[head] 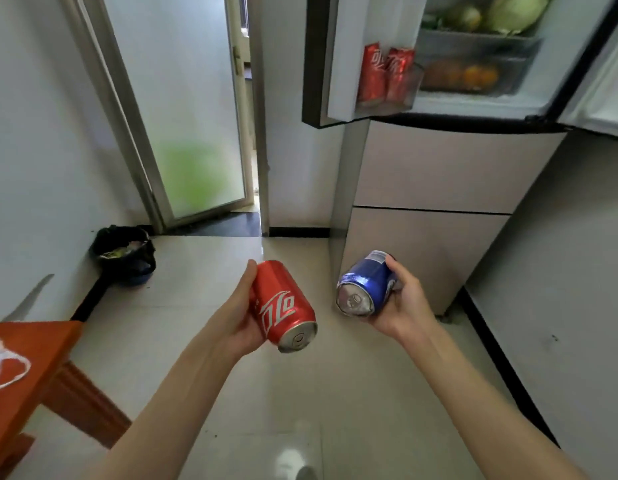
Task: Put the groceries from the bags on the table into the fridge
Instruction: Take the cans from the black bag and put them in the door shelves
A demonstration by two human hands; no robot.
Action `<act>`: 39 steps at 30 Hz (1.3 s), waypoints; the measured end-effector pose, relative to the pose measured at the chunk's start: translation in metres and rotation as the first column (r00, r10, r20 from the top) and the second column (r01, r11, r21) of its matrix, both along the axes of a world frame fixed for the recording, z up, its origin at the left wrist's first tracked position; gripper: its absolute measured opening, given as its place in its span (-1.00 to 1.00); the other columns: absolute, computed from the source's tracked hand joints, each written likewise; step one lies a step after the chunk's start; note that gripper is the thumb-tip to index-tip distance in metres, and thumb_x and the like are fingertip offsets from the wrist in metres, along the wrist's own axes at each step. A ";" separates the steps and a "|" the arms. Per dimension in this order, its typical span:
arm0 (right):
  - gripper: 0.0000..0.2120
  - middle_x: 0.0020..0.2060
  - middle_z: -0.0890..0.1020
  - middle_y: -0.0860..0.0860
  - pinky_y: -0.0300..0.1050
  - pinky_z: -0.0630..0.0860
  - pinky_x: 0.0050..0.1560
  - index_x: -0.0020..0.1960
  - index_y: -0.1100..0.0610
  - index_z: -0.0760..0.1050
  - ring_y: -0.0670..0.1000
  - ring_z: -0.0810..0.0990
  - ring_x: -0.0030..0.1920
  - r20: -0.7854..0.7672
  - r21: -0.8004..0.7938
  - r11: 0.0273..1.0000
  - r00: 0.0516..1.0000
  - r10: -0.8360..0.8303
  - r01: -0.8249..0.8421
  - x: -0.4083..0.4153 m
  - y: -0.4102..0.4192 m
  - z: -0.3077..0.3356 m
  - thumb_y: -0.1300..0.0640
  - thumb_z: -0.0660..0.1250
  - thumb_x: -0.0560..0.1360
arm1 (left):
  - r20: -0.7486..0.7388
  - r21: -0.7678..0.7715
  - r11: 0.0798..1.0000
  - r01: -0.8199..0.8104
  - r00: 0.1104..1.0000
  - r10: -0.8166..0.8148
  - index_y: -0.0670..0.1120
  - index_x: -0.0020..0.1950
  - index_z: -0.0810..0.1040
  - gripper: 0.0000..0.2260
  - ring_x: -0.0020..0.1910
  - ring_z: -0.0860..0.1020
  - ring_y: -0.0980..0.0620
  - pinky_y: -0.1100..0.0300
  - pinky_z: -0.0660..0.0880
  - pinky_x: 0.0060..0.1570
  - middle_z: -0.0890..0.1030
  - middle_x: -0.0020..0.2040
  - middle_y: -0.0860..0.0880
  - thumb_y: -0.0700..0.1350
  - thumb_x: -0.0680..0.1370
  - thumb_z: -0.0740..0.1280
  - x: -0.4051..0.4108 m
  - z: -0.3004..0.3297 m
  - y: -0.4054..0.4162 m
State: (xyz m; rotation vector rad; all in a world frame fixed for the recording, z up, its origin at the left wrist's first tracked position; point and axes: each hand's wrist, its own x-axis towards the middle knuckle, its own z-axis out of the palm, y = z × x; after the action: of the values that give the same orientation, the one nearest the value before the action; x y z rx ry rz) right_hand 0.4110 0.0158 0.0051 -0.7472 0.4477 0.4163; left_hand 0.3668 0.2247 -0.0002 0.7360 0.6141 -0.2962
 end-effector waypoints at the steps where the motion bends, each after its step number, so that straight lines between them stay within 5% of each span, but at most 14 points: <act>1: -0.65 -0.22 0.67 0.17 0.09 0.63 -0.20 0.11 0.20 0.47 0.16 0.68 -0.27 0.002 -0.022 1.000 1.000 -0.004 0.004 0.018 -0.010 0.003 -0.04 0.30 0.47 | -0.008 -0.018 0.999 0.039 0.999 -0.039 -0.23 0.05 0.48 -0.52 -0.25 0.64 -0.16 -0.14 0.58 -0.29 0.64 -0.22 -0.20 0.18 0.43 0.33 0.021 0.002 -0.014; 5: -0.60 -0.23 0.69 0.14 0.05 0.63 -0.24 0.09 0.20 0.51 0.11 0.69 -0.29 0.050 -0.082 0.995 0.998 -0.047 0.051 0.085 -0.051 0.018 -0.10 0.33 0.46 | 0.016 -0.113 0.986 0.124 0.992 -0.123 -0.22 0.05 0.52 -0.57 -0.33 0.65 -0.13 -0.14 0.57 -0.28 0.65 -0.23 -0.20 0.15 0.46 0.33 0.104 0.012 -0.064; 11: -0.67 -0.19 0.67 0.13 0.00 0.63 -0.23 0.11 0.18 0.50 0.10 0.67 -0.30 0.180 -0.072 0.989 0.977 -0.116 0.130 0.163 -0.108 0.063 -0.03 0.32 0.47 | 0.135 -0.103 0.977 0.185 0.976 -0.170 -0.21 0.05 0.50 -0.65 -0.08 0.57 -0.12 -0.13 0.53 -0.14 0.59 -0.09 -0.17 -0.11 0.31 0.39 0.197 0.050 -0.119; 18: -0.73 -0.16 0.62 0.09 -0.01 0.61 -0.13 0.10 0.17 0.50 0.07 0.62 -0.17 0.444 -0.197 0.975 0.896 -0.003 0.101 0.281 -0.149 0.135 0.03 0.30 0.49 | 0.387 0.313 0.949 0.038 0.907 -0.164 -0.14 0.07 0.45 -0.67 -0.14 0.62 -0.10 0.03 0.60 -0.21 0.61 -0.07 -0.16 -0.09 0.36 0.40 0.295 0.124 -0.172; 21: -0.73 -0.12 0.61 0.13 0.01 0.58 -0.05 0.09 0.20 0.50 0.08 0.61 -0.15 0.574 -0.238 0.966 0.817 0.054 0.103 0.329 -0.161 0.175 0.07 0.32 0.47 | 0.522 0.511 0.850 -0.128 0.832 -0.188 -0.10 0.17 0.44 -0.51 -0.10 0.64 -0.09 0.02 0.59 -0.09 0.64 -0.01 -0.13 0.00 0.30 0.42 0.328 0.168 -0.192; 25: -0.61 -0.07 0.61 0.12 -0.08 0.62 -0.17 0.21 0.25 0.46 0.05 0.62 -0.13 0.715 -0.264 0.957 0.690 0.109 0.122 0.378 -0.172 0.239 0.07 0.34 0.47 | 0.632 0.647 0.658 -0.386 0.754 -0.178 -0.04 0.25 0.41 -0.30 -0.05 0.64 -0.09 -0.10 0.56 0.03 0.63 0.05 -0.08 0.14 0.16 0.44 0.354 0.236 -0.213; 28: -0.56 -0.10 0.60 0.11 -0.01 0.59 -0.07 0.22 0.28 0.43 0.05 0.60 -0.14 0.795 -0.247 0.958 0.595 0.115 0.146 0.406 -0.174 0.292 0.05 0.36 0.45 | 0.733 0.640 0.517 -0.568 0.654 -0.188 -0.02 0.26 0.42 -0.31 -0.09 0.65 -0.01 0.04 0.59 -0.08 0.63 0.04 -0.04 0.15 0.17 0.44 0.362 0.291 -0.220; 33: -0.80 -0.16 0.63 0.05 -0.06 0.60 -0.09 0.00 0.14 0.47 0.00 0.63 -0.19 0.904 -0.184 0.979 0.407 0.133 0.087 0.441 -0.163 0.366 0.07 0.37 0.45 | 0.836 0.549 0.338 -0.765 0.512 -0.200 -0.05 0.30 0.39 -0.41 -0.05 0.62 0.02 0.15 0.58 -0.11 0.59 0.07 -0.03 0.06 0.32 0.44 0.380 0.371 -0.219; 39: -0.71 -0.14 0.59 0.12 0.00 0.58 -0.06 0.00 0.21 0.45 0.07 0.58 -0.18 0.923 -0.222 0.961 0.352 0.153 0.163 0.484 -0.133 0.416 0.09 0.45 0.39 | 0.825 0.565 0.192 -0.803 0.542 -0.159 -0.10 0.25 0.38 -0.48 -0.14 0.60 0.05 0.23 0.52 -0.27 0.58 0.03 -0.08 0.00 0.37 0.47 0.428 0.426 -0.206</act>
State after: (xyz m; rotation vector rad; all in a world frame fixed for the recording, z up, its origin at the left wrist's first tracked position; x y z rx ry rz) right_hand 0.8954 -0.1169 0.4213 -1.1351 -0.6478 -0.1608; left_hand 0.7952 0.0187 0.4261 1.7497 0.0065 1.0542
